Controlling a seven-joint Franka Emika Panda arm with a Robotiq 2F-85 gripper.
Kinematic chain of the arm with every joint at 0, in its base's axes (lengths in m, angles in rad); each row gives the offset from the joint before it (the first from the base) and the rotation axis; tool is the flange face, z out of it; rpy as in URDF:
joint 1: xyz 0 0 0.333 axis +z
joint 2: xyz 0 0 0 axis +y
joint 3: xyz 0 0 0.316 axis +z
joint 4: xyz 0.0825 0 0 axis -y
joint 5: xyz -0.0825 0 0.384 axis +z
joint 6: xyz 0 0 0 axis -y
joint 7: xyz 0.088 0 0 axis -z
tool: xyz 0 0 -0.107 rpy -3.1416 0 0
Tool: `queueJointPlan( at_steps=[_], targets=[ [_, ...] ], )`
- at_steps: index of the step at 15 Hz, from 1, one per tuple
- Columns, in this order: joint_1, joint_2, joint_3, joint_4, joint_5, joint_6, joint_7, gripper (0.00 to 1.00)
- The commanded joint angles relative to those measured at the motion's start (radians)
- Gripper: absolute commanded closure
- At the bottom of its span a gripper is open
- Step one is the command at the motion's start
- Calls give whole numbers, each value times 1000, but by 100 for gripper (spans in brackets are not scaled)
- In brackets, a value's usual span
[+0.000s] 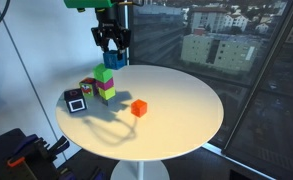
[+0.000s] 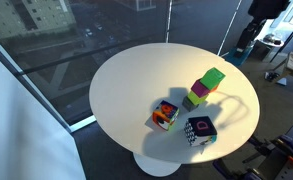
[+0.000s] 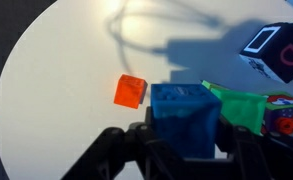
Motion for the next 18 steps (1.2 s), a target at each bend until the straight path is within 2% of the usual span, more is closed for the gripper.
queueJointPlan(
  at_steps=[1, 6, 18],
  targets=[
    [19, -84, 2, -50, 13, -33, -54, 70],
    [54, -153, 6, -101, 28, -75, -82, 70],
    [94, -282, 59, -249, 26, -58, 14, 70]
  ],
)
